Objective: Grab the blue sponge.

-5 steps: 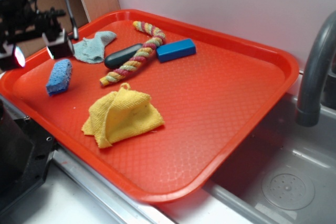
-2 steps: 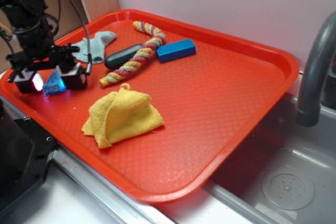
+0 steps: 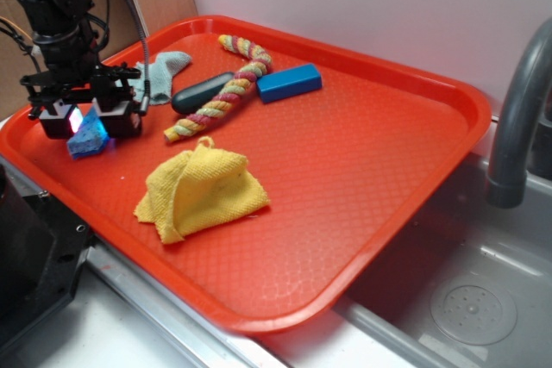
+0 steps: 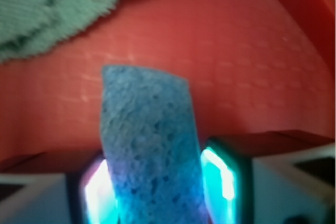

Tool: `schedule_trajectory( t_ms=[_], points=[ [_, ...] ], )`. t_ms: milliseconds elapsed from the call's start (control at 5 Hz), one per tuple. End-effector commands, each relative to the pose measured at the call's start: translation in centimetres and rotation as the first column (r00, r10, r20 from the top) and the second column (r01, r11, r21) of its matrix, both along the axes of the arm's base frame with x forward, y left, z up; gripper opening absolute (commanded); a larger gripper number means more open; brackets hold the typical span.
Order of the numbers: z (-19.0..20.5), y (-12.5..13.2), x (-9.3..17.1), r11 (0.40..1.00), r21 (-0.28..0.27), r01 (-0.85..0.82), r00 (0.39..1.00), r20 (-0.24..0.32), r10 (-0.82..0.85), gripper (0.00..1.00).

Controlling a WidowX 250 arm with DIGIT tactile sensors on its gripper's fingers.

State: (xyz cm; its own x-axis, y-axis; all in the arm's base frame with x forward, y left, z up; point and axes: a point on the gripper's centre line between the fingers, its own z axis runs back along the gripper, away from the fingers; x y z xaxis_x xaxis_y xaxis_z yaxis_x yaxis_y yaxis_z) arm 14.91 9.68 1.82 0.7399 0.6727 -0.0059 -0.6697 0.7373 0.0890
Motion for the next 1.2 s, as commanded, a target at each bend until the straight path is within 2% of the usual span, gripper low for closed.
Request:
schedule_trajectory(
  t_ms=[0,200,400,600,1000],
  points=[
    [9.4,-1.3,-0.5,0.987,-0.017,0.161,0.981,0.111,-0.158,0.0],
    [14.4,-2.7,-0.5,0.976,0.011,0.216,0.961,0.173,-0.214,0.0],
    [17.3,-5.1,1.6,0.946,0.062,0.317,0.937,0.133,-0.322,0.0],
    [19.0,-6.3,2.6,0.914,0.119,0.389,0.908,0.12,-0.402,0.0],
    [19.2,-6.7,2.3,0.886,0.094,0.454,0.876,0.134,-0.463,0.0]
  ],
)
